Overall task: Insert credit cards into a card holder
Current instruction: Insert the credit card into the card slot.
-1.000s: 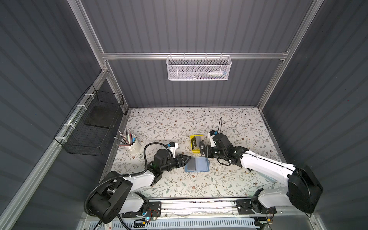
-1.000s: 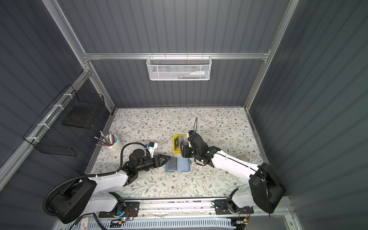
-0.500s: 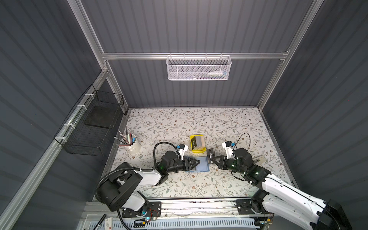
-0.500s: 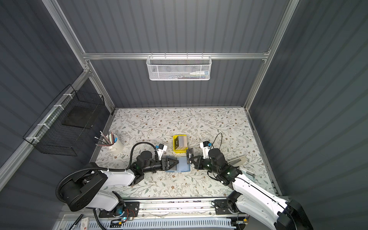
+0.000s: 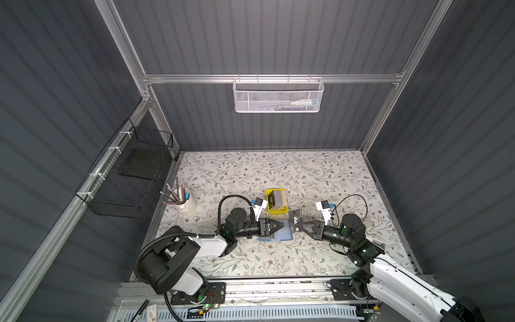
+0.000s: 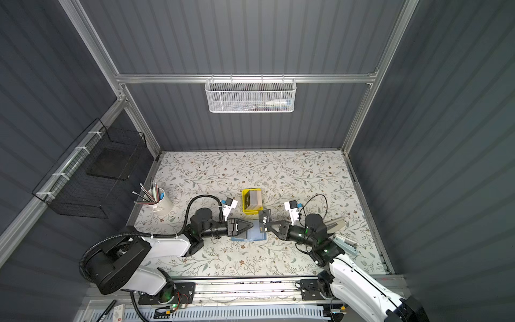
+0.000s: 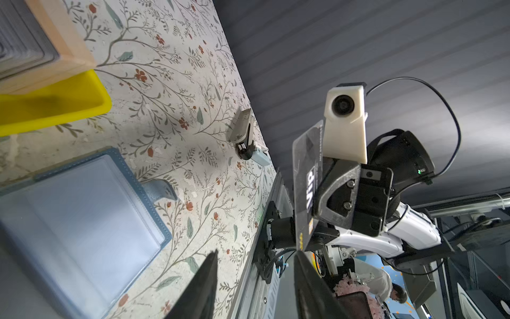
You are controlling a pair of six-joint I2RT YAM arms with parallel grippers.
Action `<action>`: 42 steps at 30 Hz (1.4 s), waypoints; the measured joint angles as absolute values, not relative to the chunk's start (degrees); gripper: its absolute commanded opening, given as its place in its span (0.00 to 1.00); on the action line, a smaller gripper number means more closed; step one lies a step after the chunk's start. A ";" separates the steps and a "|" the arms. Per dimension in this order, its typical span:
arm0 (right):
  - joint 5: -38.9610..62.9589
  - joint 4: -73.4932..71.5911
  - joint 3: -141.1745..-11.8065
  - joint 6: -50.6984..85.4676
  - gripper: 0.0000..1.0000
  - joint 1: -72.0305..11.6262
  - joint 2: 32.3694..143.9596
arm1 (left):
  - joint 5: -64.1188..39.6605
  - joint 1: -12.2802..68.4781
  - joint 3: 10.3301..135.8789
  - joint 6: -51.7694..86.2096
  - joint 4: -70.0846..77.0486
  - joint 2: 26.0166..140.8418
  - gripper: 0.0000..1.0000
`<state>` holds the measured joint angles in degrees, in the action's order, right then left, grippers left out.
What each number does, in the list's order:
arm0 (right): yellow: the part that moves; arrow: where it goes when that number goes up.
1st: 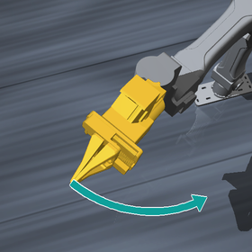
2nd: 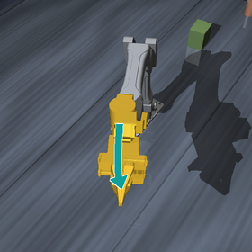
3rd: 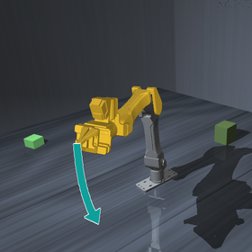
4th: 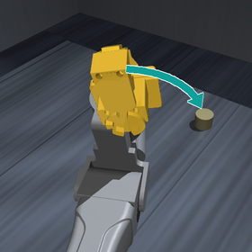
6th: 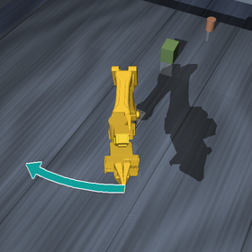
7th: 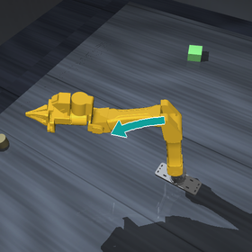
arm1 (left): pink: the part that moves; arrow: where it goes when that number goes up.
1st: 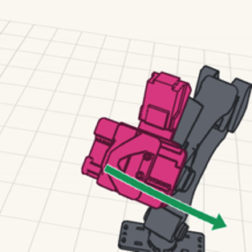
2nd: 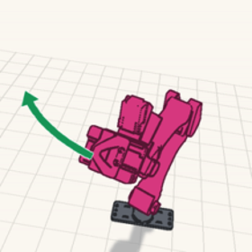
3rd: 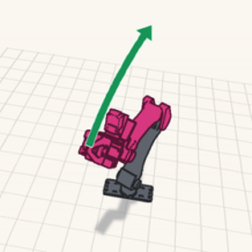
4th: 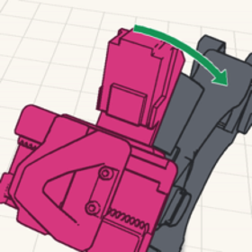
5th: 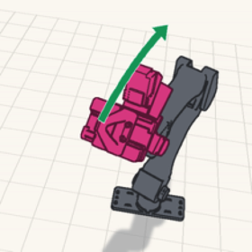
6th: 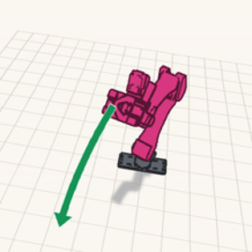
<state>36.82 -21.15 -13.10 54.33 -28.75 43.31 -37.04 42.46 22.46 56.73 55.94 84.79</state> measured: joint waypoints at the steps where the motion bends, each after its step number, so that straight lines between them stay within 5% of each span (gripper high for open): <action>1: 37.43 -22.13 -13.08 54.76 0.03 -28.75 43.66 | -37.36 42.46 22.48 57.12 56.69 84.99 0.43; 42: 40.71 -34.57 -11.99 59.07 0.04 -28.64 49.74 | -39.68 44.23 24.18 65.65 70.74 90.67 0.25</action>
<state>40.71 -34.57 -11.99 59.07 -28.64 49.74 -39.68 44.23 24.18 65.65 70.74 90.67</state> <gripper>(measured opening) 0.047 0.267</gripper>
